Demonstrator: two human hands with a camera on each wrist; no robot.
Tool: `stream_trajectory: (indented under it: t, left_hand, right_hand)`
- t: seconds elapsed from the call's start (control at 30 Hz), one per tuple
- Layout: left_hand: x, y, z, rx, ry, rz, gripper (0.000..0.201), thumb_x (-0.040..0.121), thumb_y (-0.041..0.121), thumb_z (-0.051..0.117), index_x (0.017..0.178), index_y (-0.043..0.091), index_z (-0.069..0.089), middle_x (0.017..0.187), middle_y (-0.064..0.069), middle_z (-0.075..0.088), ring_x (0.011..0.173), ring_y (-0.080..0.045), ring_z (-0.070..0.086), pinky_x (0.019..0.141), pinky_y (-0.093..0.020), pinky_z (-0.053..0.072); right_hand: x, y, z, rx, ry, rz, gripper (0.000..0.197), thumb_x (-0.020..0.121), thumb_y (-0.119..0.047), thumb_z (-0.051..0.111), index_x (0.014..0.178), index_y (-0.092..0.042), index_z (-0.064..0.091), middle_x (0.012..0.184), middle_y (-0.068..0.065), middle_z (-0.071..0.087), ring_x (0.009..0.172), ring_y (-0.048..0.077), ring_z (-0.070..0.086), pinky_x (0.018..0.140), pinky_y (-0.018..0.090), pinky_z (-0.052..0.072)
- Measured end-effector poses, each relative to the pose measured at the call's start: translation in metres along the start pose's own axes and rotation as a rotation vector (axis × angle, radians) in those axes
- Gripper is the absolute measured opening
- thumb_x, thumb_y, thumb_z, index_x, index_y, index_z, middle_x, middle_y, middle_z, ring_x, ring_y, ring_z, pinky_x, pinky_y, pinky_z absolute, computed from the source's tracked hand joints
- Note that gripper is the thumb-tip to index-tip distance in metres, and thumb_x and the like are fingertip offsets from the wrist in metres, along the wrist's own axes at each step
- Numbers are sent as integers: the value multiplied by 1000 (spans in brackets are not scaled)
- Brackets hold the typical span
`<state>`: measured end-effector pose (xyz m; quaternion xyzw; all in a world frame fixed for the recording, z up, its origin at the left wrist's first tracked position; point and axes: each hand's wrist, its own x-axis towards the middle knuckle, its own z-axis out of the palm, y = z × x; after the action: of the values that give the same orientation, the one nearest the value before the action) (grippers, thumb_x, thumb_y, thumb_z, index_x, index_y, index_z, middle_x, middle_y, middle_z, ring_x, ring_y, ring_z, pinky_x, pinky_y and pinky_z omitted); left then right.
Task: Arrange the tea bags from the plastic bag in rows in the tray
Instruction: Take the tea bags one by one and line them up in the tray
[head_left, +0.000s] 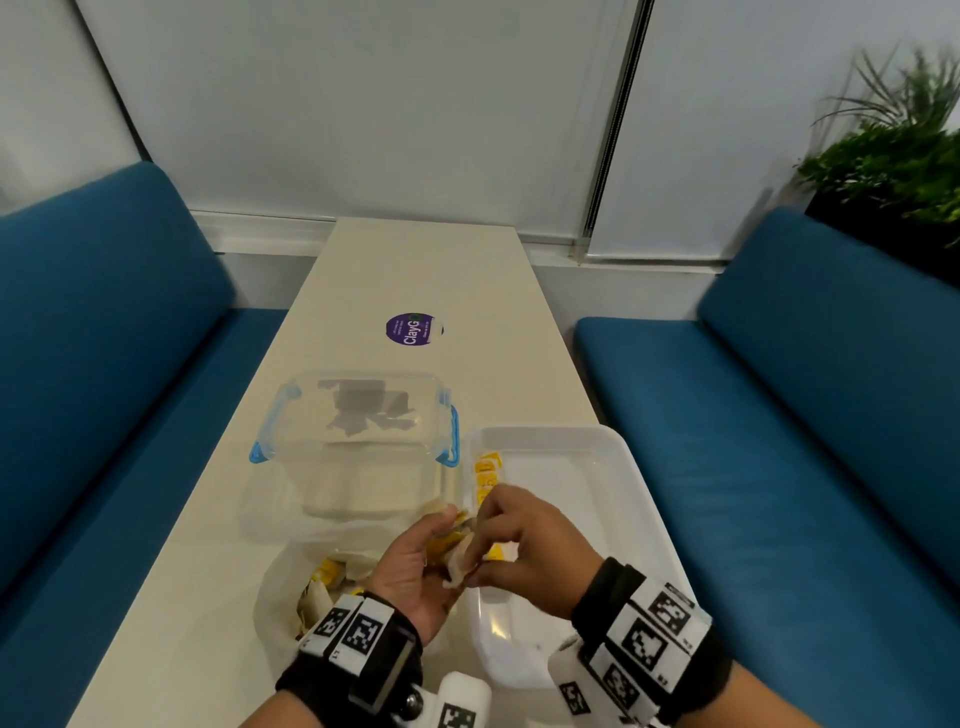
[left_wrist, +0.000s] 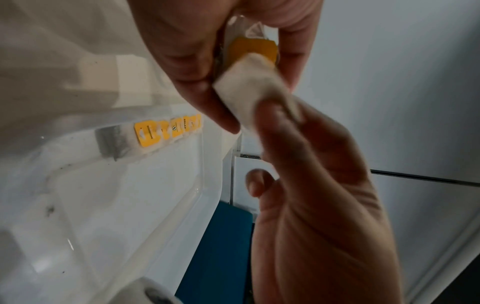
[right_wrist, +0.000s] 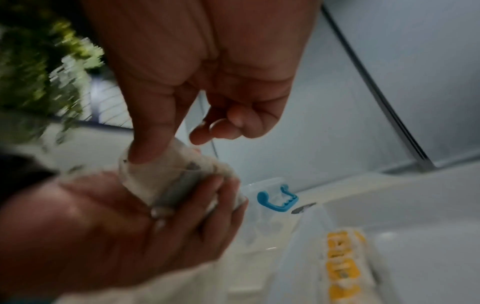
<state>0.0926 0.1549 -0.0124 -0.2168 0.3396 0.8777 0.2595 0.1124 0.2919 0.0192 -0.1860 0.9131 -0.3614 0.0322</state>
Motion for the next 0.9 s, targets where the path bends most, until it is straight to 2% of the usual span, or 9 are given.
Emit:
stream_trajectory:
  t: [0.07, 0.13, 0.2, 0.3, 0.47, 0.57, 0.67, 0.8, 0.9]
  left_hand:
    - [1, 2, -4, -48, 17, 18, 6, 80, 6, 60, 86, 4, 59, 79, -16, 65, 57, -24, 67, 45, -26, 53]
    - [4, 4, -8, -43, 51, 29, 13, 75, 7, 63, 86, 6, 58, 76, -14, 66, 58, -22, 67, 46, -26, 54]
    - [3, 6, -9, -48, 63, 34, 7, 78, 8, 63, 83, 6, 58, 66, -12, 65, 51, -19, 65, 43, -25, 53]
    - [1, 7, -9, -65, 51, 28, 10, 76, 8, 63, 84, 4, 59, 73, -15, 63, 58, -22, 65, 49, -29, 57]
    - [0, 10, -15, -73, 47, 37, 22, 62, 10, 66, 83, 3, 60, 71, -15, 64, 64, -25, 64, 56, -30, 58]
    - [0, 10, -18, -56, 49, 30, 23, 62, 9, 66, 83, 3, 60, 76, -15, 63, 58, -23, 66, 55, -30, 58]
    - [-1, 6, -16, -13, 63, 18, 8, 73, 5, 63, 80, 3, 60, 72, -16, 63, 58, -23, 64, 56, -31, 57]
    - [-2, 5, -13, -1, 87, 30, 2, 80, 5, 61, 82, 3, 61, 71, -16, 65, 67, -25, 61, 57, -30, 57]
    - [-1, 10, -17, -20, 88, 29, 6, 79, 6, 62, 84, 5, 59, 80, -16, 62, 72, -26, 61, 55, -29, 57]
  right_hand:
    - [2, 4, -4, 224, 81, 75, 12, 72, -16, 78, 69, -23, 68, 77, -14, 53, 75, 5, 51, 71, 19, 44]
    - [4, 6, -11, 451, 126, 172, 22, 77, -7, 73, 66, -23, 63, 67, -12, 59, 60, 1, 52, 59, 13, 42]
    - [6, 5, -16, 670, 142, 265, 19, 82, 0, 66, 70, -13, 62, 64, -3, 62, 49, 4, 51, 44, 16, 39]
    - [7, 11, -24, 832, 174, 334, 18, 84, 5, 61, 70, -7, 62, 66, 3, 66, 49, 9, 54, 39, 19, 40]
    - [11, 32, -22, 340, 90, 484, 20, 81, -3, 69, 67, -15, 61, 65, -3, 62, 54, 1, 54, 49, 11, 43]
    - [10, 37, -20, 529, 123, 563, 16, 84, 3, 61, 77, -9, 54, 62, 5, 57, 48, 10, 53, 40, 21, 39]
    - [15, 27, -17, 688, 119, 539, 19, 88, 8, 50, 93, -10, 51, 65, 8, 52, 45, 16, 54, 36, 23, 39]
    - [26, 13, -8, 503, 15, 478, 36, 85, 13, 38, 86, -14, 62, 78, 8, 60, 55, 15, 57, 42, 22, 45]
    - [29, 12, -9, 276, -17, 464, 40, 80, 15, 41, 102, -10, 65, 79, 0, 61, 69, 13, 57, 56, 16, 47]
